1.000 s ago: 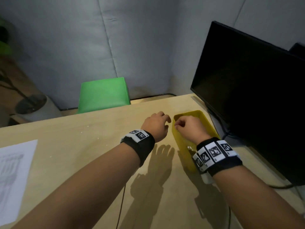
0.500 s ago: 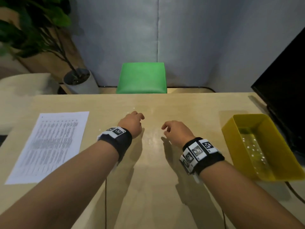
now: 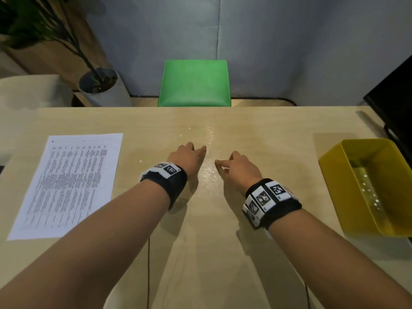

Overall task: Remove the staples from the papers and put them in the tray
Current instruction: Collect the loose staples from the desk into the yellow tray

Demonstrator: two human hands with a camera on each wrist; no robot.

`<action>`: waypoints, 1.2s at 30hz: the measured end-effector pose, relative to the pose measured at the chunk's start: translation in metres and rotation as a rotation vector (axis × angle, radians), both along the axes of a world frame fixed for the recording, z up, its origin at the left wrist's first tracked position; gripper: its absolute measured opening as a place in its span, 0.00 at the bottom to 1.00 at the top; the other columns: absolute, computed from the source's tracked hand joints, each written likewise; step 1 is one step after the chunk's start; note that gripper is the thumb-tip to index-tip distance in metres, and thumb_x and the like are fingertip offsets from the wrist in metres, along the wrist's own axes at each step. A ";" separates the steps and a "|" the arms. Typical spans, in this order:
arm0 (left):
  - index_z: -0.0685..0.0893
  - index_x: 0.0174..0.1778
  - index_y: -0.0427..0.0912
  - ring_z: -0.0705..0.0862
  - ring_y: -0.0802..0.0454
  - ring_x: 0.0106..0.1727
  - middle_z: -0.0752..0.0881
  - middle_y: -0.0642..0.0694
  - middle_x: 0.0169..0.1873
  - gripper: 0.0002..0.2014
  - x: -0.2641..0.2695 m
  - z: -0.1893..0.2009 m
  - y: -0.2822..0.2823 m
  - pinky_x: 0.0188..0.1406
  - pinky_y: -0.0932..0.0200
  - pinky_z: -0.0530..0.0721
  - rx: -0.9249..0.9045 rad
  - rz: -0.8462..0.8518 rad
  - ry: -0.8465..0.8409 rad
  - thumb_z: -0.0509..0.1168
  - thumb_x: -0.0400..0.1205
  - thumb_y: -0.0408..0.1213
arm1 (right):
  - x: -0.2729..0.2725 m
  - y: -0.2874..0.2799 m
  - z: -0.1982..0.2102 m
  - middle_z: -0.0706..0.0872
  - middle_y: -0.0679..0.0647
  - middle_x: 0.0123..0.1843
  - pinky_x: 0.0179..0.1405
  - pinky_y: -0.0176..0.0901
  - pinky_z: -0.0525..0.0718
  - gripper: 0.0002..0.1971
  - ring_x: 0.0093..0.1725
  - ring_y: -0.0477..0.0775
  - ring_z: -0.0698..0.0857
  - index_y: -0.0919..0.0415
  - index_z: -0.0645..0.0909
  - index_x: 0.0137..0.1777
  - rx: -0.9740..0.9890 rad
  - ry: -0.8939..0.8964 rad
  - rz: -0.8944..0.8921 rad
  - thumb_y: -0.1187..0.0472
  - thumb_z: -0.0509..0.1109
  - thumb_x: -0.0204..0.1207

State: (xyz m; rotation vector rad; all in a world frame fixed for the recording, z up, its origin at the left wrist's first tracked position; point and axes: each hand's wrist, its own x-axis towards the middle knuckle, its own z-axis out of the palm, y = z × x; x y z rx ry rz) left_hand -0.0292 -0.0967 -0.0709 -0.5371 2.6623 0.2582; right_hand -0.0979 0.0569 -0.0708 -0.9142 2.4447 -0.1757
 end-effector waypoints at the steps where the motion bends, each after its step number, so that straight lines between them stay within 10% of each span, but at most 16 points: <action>1: 0.62 0.78 0.57 0.75 0.40 0.59 0.74 0.41 0.59 0.31 -0.001 -0.001 0.000 0.46 0.48 0.81 -0.013 -0.013 0.005 0.64 0.79 0.39 | 0.001 0.000 0.001 0.73 0.55 0.60 0.57 0.53 0.81 0.18 0.62 0.57 0.74 0.37 0.75 0.72 0.006 0.003 0.004 0.45 0.52 0.85; 7: 0.66 0.76 0.53 0.76 0.40 0.59 0.75 0.41 0.58 0.25 -0.006 -0.002 0.002 0.47 0.50 0.78 -0.101 -0.094 0.016 0.61 0.82 0.41 | 0.004 0.002 0.001 0.71 0.53 0.58 0.52 0.51 0.82 0.23 0.61 0.56 0.73 0.37 0.72 0.72 0.047 0.058 0.070 0.57 0.65 0.78; 11: 0.70 0.75 0.50 0.75 0.40 0.62 0.76 0.41 0.62 0.23 -0.010 -0.001 0.005 0.50 0.51 0.74 -0.187 -0.170 -0.001 0.60 0.82 0.40 | 0.004 0.001 0.004 0.73 0.55 0.60 0.53 0.51 0.81 0.18 0.63 0.57 0.73 0.42 0.77 0.71 0.024 0.061 0.064 0.51 0.55 0.85; 19: 0.89 0.50 0.51 0.83 0.44 0.52 0.82 0.49 0.55 0.11 -0.006 -0.005 -0.007 0.39 0.58 0.70 -0.023 -0.006 0.178 0.61 0.81 0.39 | 0.000 0.008 -0.001 0.79 0.48 0.54 0.48 0.45 0.80 0.08 0.56 0.51 0.79 0.49 0.89 0.51 -0.143 0.045 -0.036 0.53 0.70 0.77; 36: 0.85 0.57 0.44 0.83 0.43 0.55 0.81 0.46 0.58 0.12 -0.002 -0.009 -0.006 0.48 0.52 0.80 0.042 0.029 0.247 0.58 0.85 0.41 | -0.012 0.018 -0.005 0.87 0.54 0.54 0.57 0.51 0.83 0.10 0.54 0.55 0.85 0.59 0.84 0.56 -0.304 -0.111 -0.147 0.62 0.62 0.82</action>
